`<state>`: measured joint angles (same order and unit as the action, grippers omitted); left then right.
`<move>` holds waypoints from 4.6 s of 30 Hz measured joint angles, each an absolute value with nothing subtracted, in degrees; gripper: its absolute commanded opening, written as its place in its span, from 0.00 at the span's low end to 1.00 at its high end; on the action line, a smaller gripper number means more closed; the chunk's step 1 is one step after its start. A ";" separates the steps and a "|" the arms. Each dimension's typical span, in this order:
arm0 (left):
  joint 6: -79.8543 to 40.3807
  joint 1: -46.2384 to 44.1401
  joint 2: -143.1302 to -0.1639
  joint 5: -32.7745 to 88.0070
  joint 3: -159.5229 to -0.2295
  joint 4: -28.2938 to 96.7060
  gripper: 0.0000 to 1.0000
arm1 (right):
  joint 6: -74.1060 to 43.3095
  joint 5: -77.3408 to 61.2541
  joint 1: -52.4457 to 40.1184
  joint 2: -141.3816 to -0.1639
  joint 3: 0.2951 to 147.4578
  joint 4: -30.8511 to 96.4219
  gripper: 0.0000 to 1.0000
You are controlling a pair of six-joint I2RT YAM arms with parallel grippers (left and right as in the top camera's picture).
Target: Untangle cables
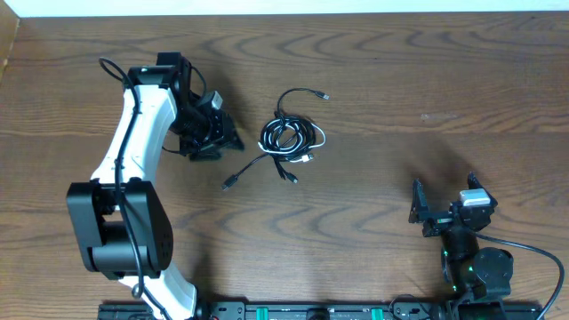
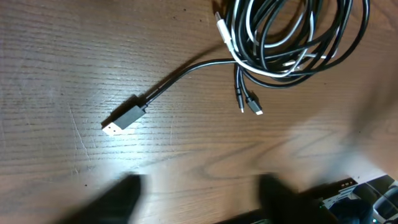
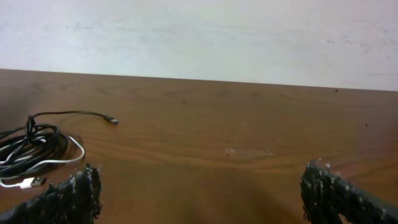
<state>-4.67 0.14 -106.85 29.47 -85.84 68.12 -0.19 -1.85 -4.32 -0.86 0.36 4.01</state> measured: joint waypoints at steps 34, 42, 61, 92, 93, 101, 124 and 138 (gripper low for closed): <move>-14.61 -18.24 -107.00 21.21 -85.84 54.65 0.98 | -0.19 -1.85 -4.32 -0.86 0.36 3.99 0.99; -15.22 -19.94 -107.00 20.62 -85.84 54.35 0.98 | -0.16 -1.85 -4.32 -0.86 0.36 3.99 0.99; -15.22 -19.94 -107.00 20.64 -85.84 54.35 0.98 | -0.19 -1.85 -4.32 -0.86 0.36 3.99 0.99; -15.22 -19.94 -107.00 20.62 -85.84 54.35 0.98 | -0.19 -1.85 -4.32 -0.86 0.36 3.99 0.99; -15.22 -19.94 -107.00 20.62 -85.84 54.37 0.98 | -0.19 -1.85 -4.32 -0.86 0.36 3.99 0.99; -15.22 -19.94 -107.00 20.62 -85.84 54.35 0.98 | -0.19 -1.85 -4.32 -0.86 0.36 3.99 0.99; -15.73 -19.92 -107.00 20.64 -85.84 49.52 0.98 | -0.21 -3.14 -4.32 -0.86 0.36 3.62 0.99; -16.32 -14.02 -107.00 20.58 -85.82 50.02 0.96 | -3.03 -11.38 -4.32 -9.85 19.40 10.90 0.99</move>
